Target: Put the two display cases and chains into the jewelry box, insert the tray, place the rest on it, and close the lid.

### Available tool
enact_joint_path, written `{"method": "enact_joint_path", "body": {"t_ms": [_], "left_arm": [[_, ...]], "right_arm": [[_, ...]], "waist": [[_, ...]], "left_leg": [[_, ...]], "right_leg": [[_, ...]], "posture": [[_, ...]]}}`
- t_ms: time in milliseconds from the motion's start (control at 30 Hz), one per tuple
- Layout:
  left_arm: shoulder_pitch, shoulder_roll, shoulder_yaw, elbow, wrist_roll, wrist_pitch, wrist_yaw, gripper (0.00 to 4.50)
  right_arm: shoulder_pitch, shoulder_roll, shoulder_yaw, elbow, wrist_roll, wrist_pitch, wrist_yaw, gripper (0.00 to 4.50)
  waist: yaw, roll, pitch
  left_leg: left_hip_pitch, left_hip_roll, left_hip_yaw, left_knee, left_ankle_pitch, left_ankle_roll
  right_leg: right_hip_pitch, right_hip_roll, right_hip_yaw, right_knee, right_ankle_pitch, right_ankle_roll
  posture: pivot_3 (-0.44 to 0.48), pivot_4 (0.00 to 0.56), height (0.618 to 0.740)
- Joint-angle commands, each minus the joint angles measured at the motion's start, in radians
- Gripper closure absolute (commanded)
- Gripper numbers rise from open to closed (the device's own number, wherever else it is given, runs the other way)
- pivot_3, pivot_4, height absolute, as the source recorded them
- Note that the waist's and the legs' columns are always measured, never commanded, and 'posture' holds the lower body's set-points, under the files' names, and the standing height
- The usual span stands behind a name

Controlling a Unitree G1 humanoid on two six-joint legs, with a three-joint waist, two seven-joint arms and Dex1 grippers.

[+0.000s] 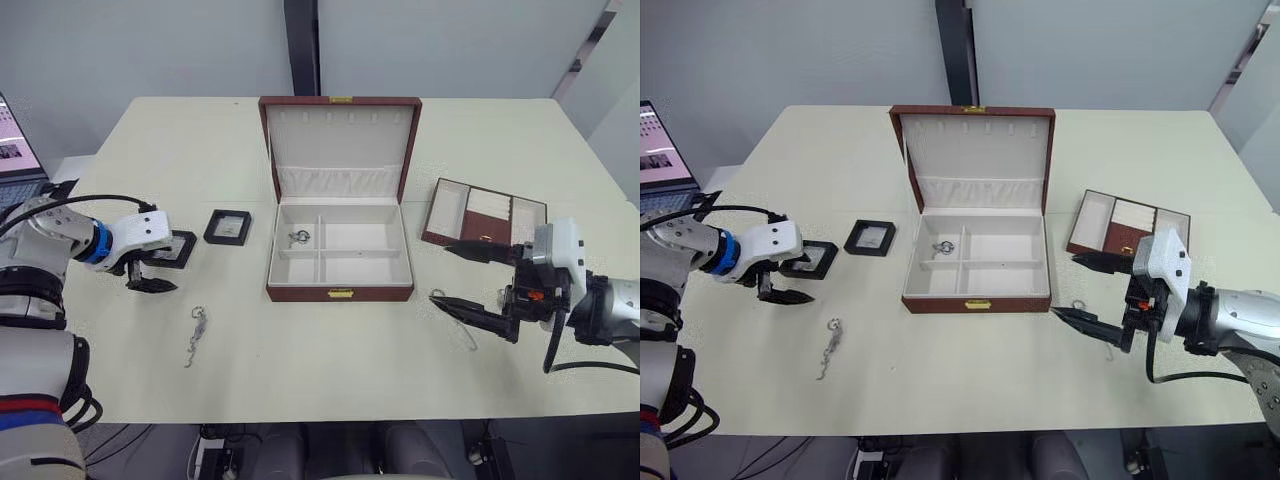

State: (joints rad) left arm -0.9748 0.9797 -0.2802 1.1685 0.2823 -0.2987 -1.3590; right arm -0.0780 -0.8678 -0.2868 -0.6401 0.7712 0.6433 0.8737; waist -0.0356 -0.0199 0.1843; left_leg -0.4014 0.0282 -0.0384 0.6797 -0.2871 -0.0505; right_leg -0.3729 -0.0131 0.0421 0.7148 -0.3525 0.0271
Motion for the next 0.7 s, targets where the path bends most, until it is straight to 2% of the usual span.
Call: {"method": "enact_joint_path", "body": {"t_ms": [33, 167, 267, 533, 700], "left_arm": [[-0.019, 0.010, 0.001, 0.025, 0.019, -0.027, 0.012, 0.03], [-0.018, 0.004, 0.010, 0.034, 0.015, -0.027, 0.016, 0.03], [-0.017, 0.005, 0.010, 0.039, 0.016, -0.026, 0.023, 0.61], [-0.013, 0.003, 0.023, 0.047, 0.006, -0.011, 0.033, 3.14], [-0.002, -0.002, 0.031, 0.048, 0.000, -0.007, 0.041, 4.48]], "right_arm": [[0.002, 0.005, -0.028, -0.042, 0.028, -0.009, -0.016, 0.00], [0.003, 0.007, -0.024, -0.041, 0.026, -0.012, -0.020, 0.00], [0.001, 0.008, -0.019, -0.034, 0.021, -0.016, -0.021, 0.00], [0.001, 0.004, -0.018, -0.029, 0.017, -0.020, -0.019, 0.00], [-0.005, 0.001, -0.015, -0.021, 0.012, -0.024, -0.013, 0.00]], "waist": [[0.001, 0.000, 0.000], [0.001, 0.000, 0.000], [0.001, 0.000, 0.000], [0.001, 0.000, 0.000], [0.002, 0.000, 0.000]], "left_leg": [[0.000, 0.000, 0.000, 0.000, 0.000, 0.000], [0.000, 0.000, 0.000, 0.000, 0.000, 0.000], [0.000, 0.000, 0.000, 0.000, 0.000, 0.000], [0.000, 0.000, 0.000, 0.000, 0.000, 0.000], [0.000, 0.000, 0.000, 0.000, 0.000, 0.000]], "right_leg": [[0.000, 0.000, 0.000, 0.000, 0.000, 0.000], [0.000, 0.000, 0.000, 0.000, 0.000, 0.000], [0.000, 0.000, 0.000, 0.000, 0.000, 0.000], [0.000, 0.000, 0.000, 0.000, 0.000, 0.000], [0.000, -0.001, 0.000, 0.000, 0.000, 0.000]], "posture": [[0.000, 0.150, 0.740], [0.000, 0.150, 0.740], [0.000, 0.150, 0.740], [0.000, 0.150, 0.740], [0.000, 0.150, 0.740]]}}
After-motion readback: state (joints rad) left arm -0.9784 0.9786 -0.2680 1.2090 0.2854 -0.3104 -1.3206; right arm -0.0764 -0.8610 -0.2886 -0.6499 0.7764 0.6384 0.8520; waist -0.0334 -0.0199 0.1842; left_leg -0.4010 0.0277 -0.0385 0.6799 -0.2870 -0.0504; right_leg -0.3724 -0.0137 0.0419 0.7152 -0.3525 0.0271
